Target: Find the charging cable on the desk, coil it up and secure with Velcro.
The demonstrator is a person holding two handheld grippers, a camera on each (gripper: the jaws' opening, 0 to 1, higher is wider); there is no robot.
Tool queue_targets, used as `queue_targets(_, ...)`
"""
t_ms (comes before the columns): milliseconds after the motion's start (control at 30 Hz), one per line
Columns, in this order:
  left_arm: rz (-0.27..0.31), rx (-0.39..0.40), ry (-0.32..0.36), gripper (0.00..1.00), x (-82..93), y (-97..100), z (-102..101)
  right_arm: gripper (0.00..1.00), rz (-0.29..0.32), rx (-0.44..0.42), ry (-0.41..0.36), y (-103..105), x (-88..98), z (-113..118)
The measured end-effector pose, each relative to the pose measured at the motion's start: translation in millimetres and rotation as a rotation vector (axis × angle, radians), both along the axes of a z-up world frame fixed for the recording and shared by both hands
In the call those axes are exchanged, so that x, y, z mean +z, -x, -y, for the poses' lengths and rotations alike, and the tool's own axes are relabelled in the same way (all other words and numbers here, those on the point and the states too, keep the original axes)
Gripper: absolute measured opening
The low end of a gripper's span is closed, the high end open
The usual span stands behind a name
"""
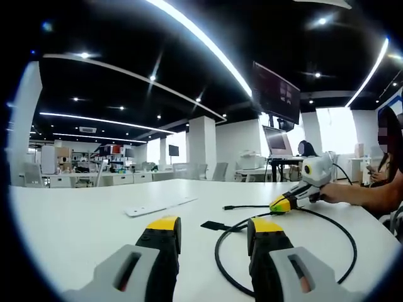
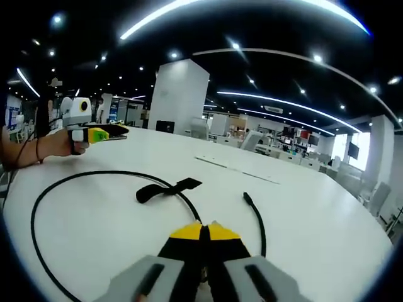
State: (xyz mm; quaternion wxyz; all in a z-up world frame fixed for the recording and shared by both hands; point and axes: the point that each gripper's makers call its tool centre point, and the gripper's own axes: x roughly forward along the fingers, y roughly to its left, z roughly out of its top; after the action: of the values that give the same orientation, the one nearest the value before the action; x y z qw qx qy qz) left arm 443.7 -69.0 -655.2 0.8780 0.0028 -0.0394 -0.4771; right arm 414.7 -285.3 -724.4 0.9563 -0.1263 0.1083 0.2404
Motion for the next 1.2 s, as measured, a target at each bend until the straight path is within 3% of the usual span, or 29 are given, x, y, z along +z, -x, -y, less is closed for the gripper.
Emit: queue_targets(1200,0.0,0.001,-0.015,0.42,-3.1,2.0,1.8,0.03,0.022,0.004,0.021,1.8,1.4,-1.2)
